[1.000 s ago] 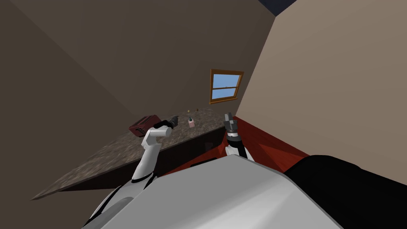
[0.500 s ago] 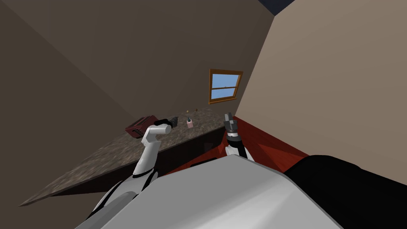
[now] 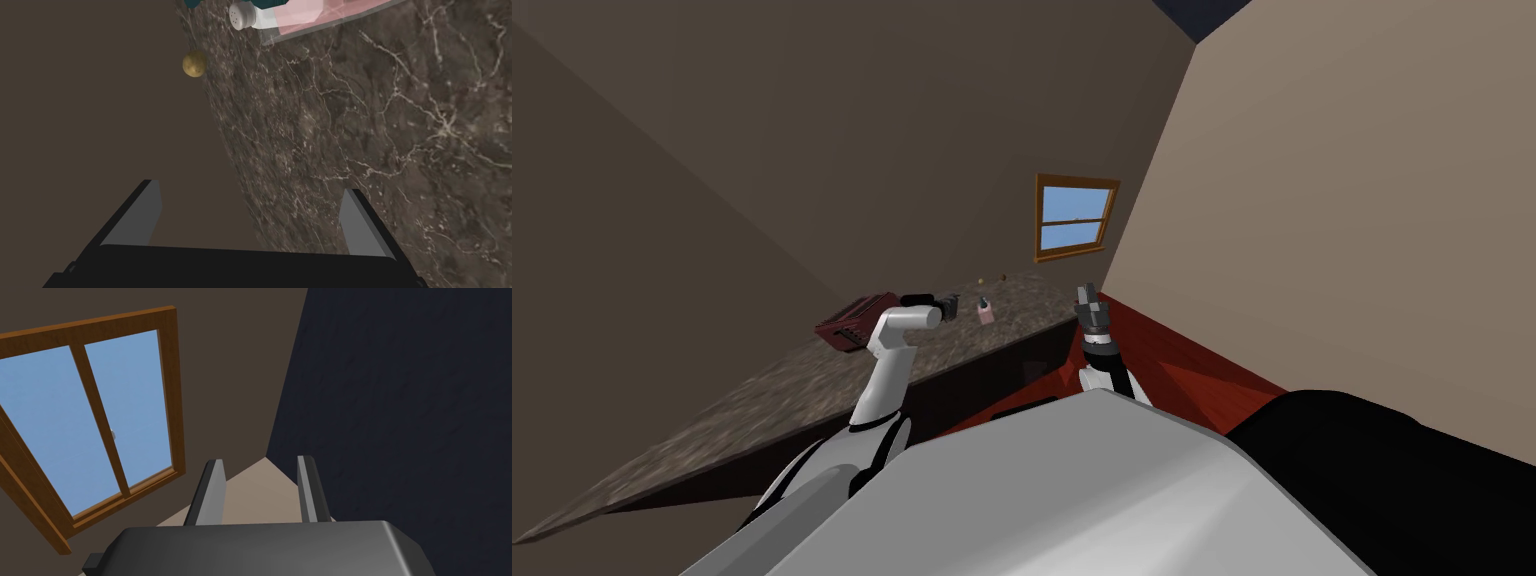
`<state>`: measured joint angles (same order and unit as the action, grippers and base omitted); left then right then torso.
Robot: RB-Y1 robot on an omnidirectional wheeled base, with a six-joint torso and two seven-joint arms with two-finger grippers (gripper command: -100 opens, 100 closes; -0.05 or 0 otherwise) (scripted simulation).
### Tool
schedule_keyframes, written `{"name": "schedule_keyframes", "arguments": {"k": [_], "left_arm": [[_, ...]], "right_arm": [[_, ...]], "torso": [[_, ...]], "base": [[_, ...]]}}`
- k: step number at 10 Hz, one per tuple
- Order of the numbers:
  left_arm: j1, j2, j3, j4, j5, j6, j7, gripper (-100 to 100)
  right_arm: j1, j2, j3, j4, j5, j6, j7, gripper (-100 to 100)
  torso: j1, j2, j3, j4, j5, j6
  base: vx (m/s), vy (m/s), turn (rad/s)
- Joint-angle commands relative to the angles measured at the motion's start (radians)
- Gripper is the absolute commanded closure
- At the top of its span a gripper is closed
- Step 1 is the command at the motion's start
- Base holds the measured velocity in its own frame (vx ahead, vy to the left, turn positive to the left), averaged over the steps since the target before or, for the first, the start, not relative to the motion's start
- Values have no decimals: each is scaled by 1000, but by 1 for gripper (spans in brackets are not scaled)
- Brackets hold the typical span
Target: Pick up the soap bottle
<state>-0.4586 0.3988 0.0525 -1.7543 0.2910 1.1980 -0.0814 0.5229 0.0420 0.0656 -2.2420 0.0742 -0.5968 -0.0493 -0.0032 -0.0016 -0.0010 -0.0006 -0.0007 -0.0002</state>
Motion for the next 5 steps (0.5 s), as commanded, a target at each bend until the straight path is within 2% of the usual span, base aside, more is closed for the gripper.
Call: {"name": "schedule_keyframes", "arguments": {"k": [1, 2, 4, 5], "left_arm": [[-5, 0, 0, 3, 0, 33, 2, -100], [-41, 6, 8, 29, 5, 71, 12, -100], [-41, 6, 8, 29, 5, 105, 12, -100], [-75, 12, 15, 54, 11, 142, 22, -100]], "right_arm": [[0, 0, 0, 0, 0, 0, 0, 0], [0, 0, 0, 0, 0, 0, 0, 0], [0, 0, 0, 0, 0, 0, 0, 0], [0, 0, 0, 0, 0, 0, 0, 0]], "torso": [[0, 0, 0, 0, 0, 0], [2, 1, 0, 0, 0, 0], [0, 0, 0, 0, 0, 0], [1, 1, 0, 0, 0, 0]], "base": [[9, -19, 0], [21, -43, -41], [19, -36, -9], [16, -44, -49]]}}
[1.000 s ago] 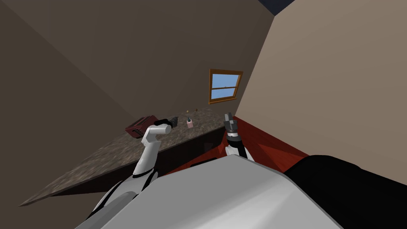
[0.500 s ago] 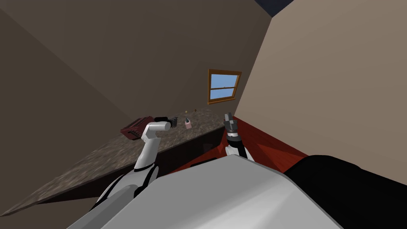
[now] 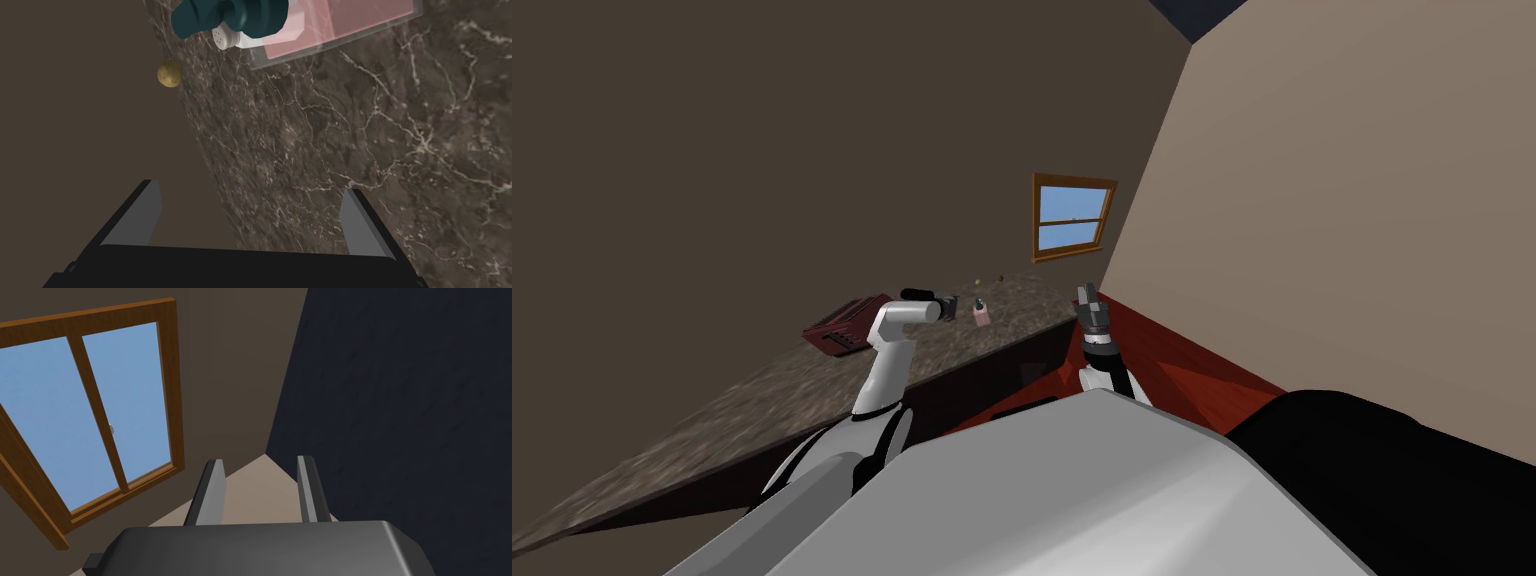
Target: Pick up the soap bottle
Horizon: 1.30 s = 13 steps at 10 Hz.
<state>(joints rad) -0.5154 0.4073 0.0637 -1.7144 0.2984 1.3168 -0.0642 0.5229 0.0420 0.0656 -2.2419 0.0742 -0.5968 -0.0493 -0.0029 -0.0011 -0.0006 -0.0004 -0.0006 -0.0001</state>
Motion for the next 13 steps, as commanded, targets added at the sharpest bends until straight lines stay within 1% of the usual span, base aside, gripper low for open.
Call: {"name": "schedule_keyframes", "arguments": {"k": [1, 2, 3, 4, 5, 6, 7, 8, 9, 10, 11, 12, 13], "left_arm": [[-18, 3, 4, 14, 3, 50, 5, -100], [-50, 8, 11, 39, 8, 80, 15, -100], [-50, 8, 11, 39, 8, 109, 15, -100], [-50, 8, 11, 39, 8, 120, 15, -100], [-81, 12, 18, 62, 13, 161, 25, -100], [-81, 12, 18, 62, 13, 182, 25, -100], [-109, 15, 24, 84, 17, 213, 35, -100], [-109, 15, 24, 84, 17, 239, 35, -100], [-136, 18, 31, 105, 20, 269, 44, -100], [-136, 18, 31, 105, 20, 292, 44, -100], [-159, 20, 36, 124, 24, 325, 53, -100], [-159, 20, 36, 124, 24, 339, 53, -100], [-180, 22, 41, 140, 26, 375, 60, -100]], "right_arm": [[0, 0, 0, 0, 0, 0, 0, 0], [0, 0, 0, 0, 0, 0, 0, 0], [0, 0, 0, 0, 0, 0, 0, 0], [0, 0, 0, 0, 0, 0, 0, 0], [0, 0, 0, 0, 0, 0, 0, 0], [0, 0, 0, 0, 0, 0, 0, 0], [0, 0, 0, 0, 0, 0, 0, 0], [0, 0, 0, 0, 0, 0, 0, 0], [0, 0, 0, 0, 0, 0, 0, 0], [0, 0, 0, 0, 0, 0, 0, 0], [0, 0, 0, 0, 0, 0, 0, 0], [0, 0, 0, 0, 0, 0, 0, 0], [0, 0, 0, 0, 0, 0, 0, 0]], "torso": [[0, 0, 0, 0, 0, 0], [0, -1, 0, 0, 0, 0], [-1, -2, -1, 0, 0, 0], [-1, -1, -1, 0, 0, 0], [1, 0, 0, 0, 0, 0], [0, 0, 0, 0, 0, 0], [1, 0, 0, 0, 0, 0], [-1, -1, -1, 0, 0, 0], [0, -1, -1, 0, 0, 0], [-1, -1, -1, 0, 0, 0], [0, -1, -1, 0, 0, 0], [0, -1, -1, 0, 0, 0], [1, -1, -1, 0, 0, 0]], "base": [[29, -44, -23], [55, -58, -41], [32, -56, -22], [4, -25, 5], [25, -40, -51], [28, -37, -25], [38, -57, -42], [36, -49, -18], [40, -53, -33], [35, -40, -25], [42, -42, -52], [35, -35, -19], [35, -36, -33]]}}
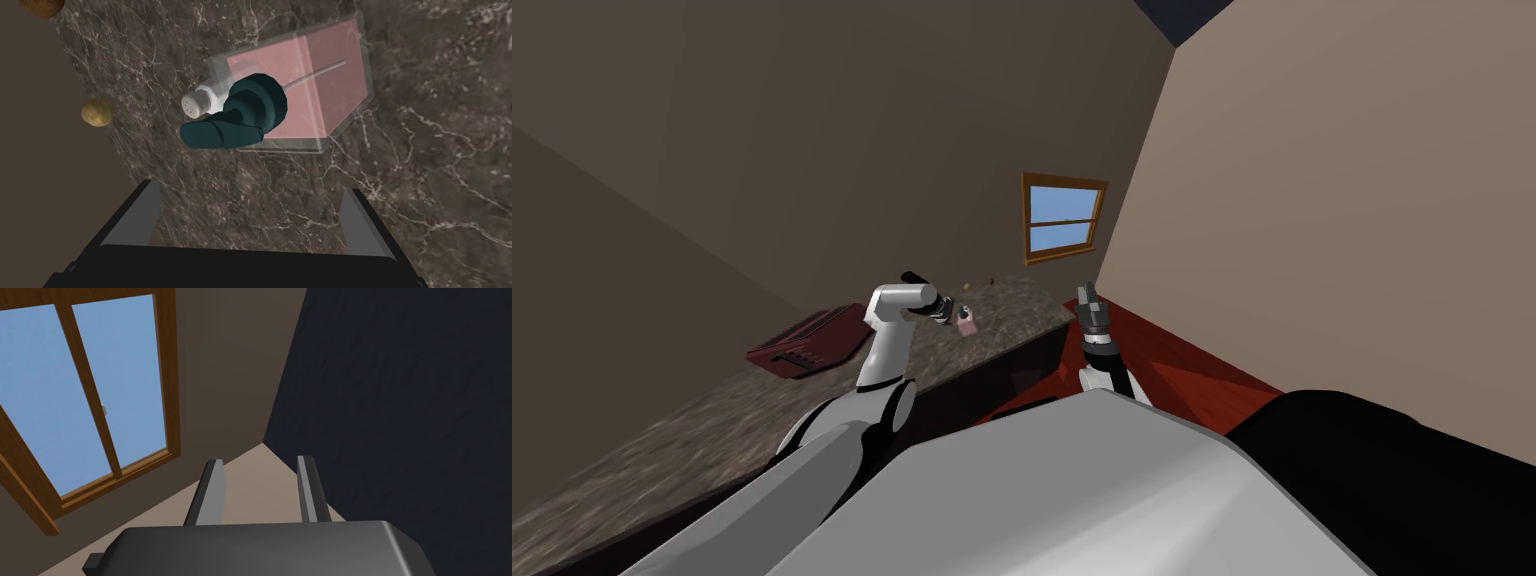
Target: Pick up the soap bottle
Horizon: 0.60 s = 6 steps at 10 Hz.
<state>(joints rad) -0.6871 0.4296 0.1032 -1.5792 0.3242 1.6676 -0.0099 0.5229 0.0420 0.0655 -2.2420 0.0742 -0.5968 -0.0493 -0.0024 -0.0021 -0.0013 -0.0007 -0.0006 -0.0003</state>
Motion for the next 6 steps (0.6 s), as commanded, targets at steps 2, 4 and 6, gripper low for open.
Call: {"name": "schedule_keyframes", "arguments": {"k": [2, 4, 6], "left_arm": [[-26, 1, 6, 20, 3, 65, 13, -100], [-53, 3, 13, 41, 5, 115, 23, -100], [-55, 3, 13, 41, 5, 117, 24, -100]], "right_arm": [[0, 0, 0, 0, 0, 0, 0, 0], [0, 0, 0, 0, 0, 0, 0, 0], [0, 0, 0, 0, 0, 0, 0, 0]], "torso": [[0, 0, 0, 0, 0, 0], [-1, -1, -1, 0, 0, 0], [0, -2, -1, 0, 0, 0]], "base": [[34, -35, -28], [62, -49, -48], [48, -26, -18]]}}
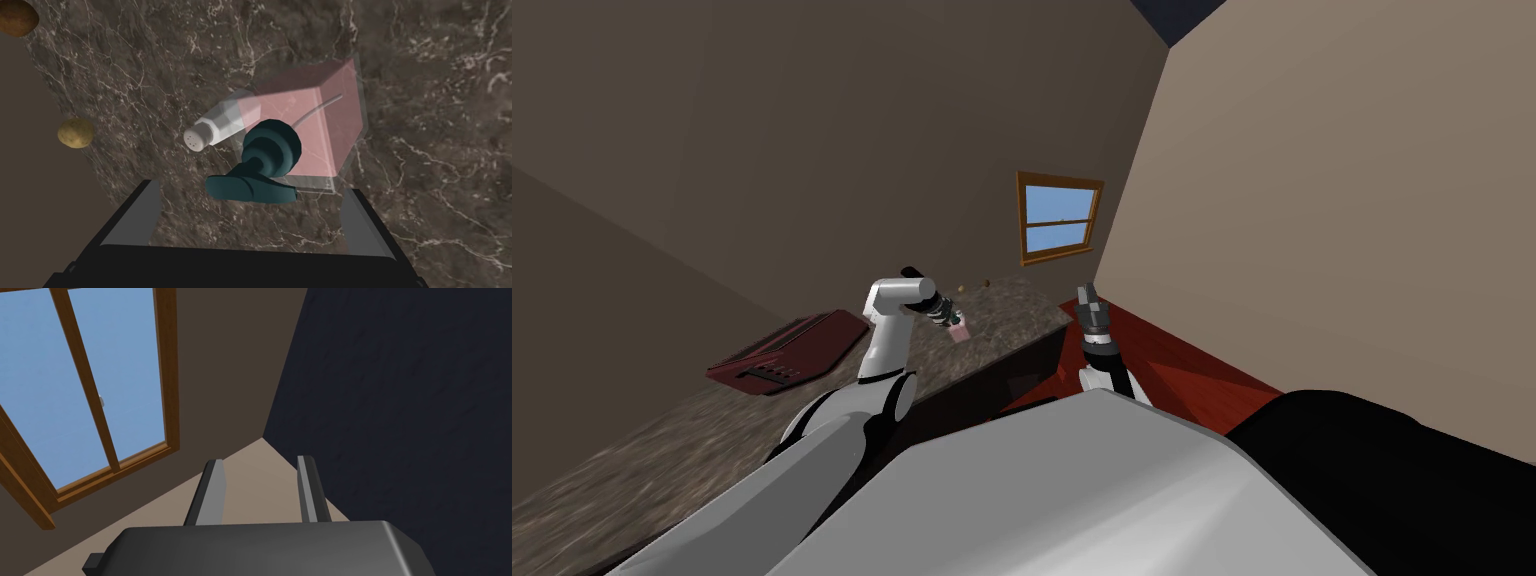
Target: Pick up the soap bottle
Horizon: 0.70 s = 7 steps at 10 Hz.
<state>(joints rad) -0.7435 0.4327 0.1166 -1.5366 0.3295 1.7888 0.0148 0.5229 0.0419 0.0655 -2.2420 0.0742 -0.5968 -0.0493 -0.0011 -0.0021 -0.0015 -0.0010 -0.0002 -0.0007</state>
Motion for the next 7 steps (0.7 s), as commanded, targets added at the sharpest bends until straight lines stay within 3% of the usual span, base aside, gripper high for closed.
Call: {"name": "schedule_keyframes", "arguments": {"k": [1, 2, 4, 5, 6, 7], "left_arm": [[0, 0, 0, 0, 0, 0, 0, 0], [9, -5, -4, 18, -6, -29, -3, -100], [19, -12, -9, 42, -13, -64, -6, -100], [14, -10, -8, 35, -11, -49, -4, -100], [15, -10, -8, 36, -11, -54, -5, 100], [15, -10, -8, 36, -11, -53, -5, 100]], "right_arm": [[0, 0, 0, 0, 0, 0, 0, 0], [0, 0, 0, 0, 0, 0, 0, 0], [0, 0, 0, 0, 0, 0, 0, 0], [0, 0, 0, 0, 0, 0, 0, 0], [0, 0, 0, 0, 0, 0, 0, 0], [0, 0, 0, 0, 0, 0, 0, 0]], "torso": [[0, 0, 0, 0, 0, 0], [1, 2, 1, 0, 0, 0], [2, 2, 1, 0, 0, 0], [2, 2, 1, 0, 1, 0], [2, 2, 1, 1, 0, 0], [2, 2, 2, 1, 0, 0]], "base": [[5, -3, 1], [9, 1, -16], [16, 8, -15], [8, 4, -3], [0, 0, 0], [0, 0, 0]]}}
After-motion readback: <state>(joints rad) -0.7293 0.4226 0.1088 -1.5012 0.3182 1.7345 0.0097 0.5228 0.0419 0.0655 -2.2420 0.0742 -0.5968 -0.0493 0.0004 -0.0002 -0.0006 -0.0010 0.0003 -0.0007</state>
